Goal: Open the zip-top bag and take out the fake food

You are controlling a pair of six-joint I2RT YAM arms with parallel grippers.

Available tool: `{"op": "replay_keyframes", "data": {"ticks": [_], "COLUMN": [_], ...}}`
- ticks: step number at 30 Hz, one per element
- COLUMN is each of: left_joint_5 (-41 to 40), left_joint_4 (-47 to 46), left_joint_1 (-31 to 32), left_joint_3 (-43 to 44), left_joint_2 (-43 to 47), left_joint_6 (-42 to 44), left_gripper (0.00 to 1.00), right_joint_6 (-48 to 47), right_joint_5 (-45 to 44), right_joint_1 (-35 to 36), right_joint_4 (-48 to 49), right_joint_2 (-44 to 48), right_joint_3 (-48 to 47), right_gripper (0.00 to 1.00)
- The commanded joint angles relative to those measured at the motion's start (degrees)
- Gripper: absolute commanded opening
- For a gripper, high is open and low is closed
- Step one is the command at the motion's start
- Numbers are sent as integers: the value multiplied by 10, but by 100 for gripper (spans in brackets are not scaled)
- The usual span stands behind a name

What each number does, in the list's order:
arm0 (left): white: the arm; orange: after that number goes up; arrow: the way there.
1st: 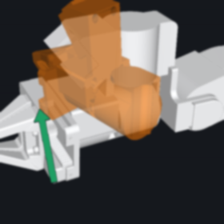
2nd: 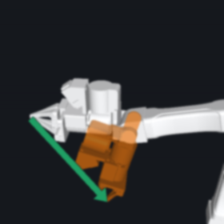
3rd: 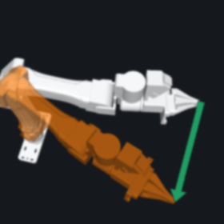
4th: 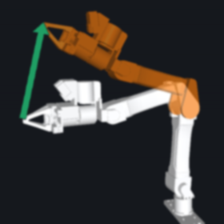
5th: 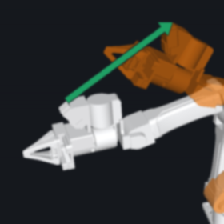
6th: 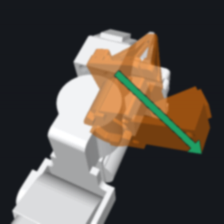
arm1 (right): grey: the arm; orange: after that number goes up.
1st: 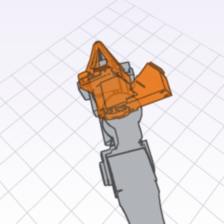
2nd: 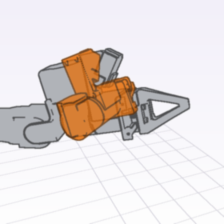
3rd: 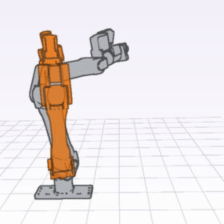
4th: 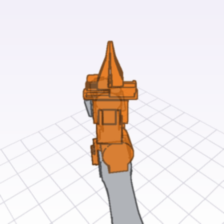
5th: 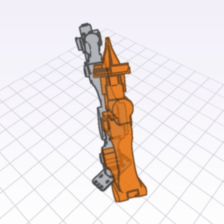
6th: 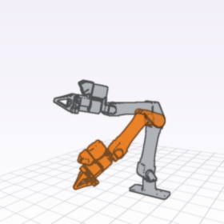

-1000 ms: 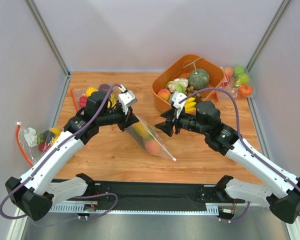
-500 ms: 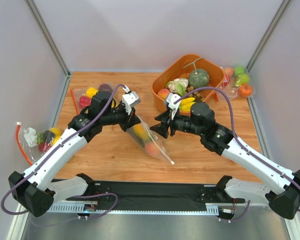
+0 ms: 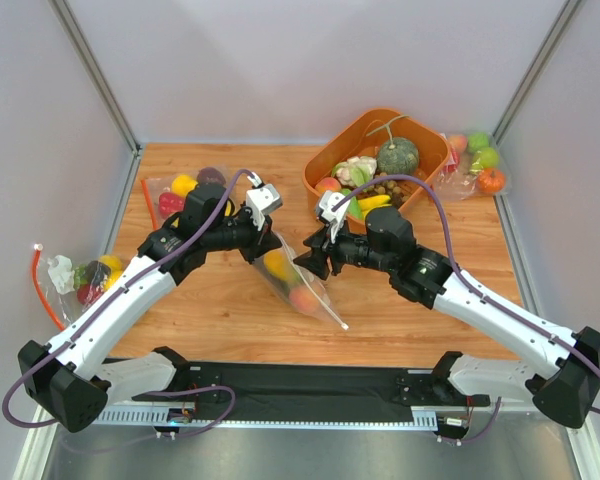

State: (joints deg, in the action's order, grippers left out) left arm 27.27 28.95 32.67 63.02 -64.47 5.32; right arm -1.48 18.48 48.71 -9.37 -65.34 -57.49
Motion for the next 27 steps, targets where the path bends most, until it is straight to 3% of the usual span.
{"op": "replay_keyframes", "data": {"ticks": [1,21,27], "left_joint_5": [0,1,-6], "left_joint_4": [-3,-6,-9], "left_joint_1": [4,7,7], "left_joint_3": [20,18,16], "left_joint_2": [0,8,14], "left_joint_6": [9,9,8], "left_gripper": [0,0,0], "right_joint_6": [-1,-21,-35], "right_joint_5": [-21,-86,-159], "right_joint_1": [6,36,67], "right_joint_4": [2,-30,-50], "right_joint_2": [-9,-56,-67], "right_joint_3": [-26,-58,-68], "right_gripper": [51,49,46]}}
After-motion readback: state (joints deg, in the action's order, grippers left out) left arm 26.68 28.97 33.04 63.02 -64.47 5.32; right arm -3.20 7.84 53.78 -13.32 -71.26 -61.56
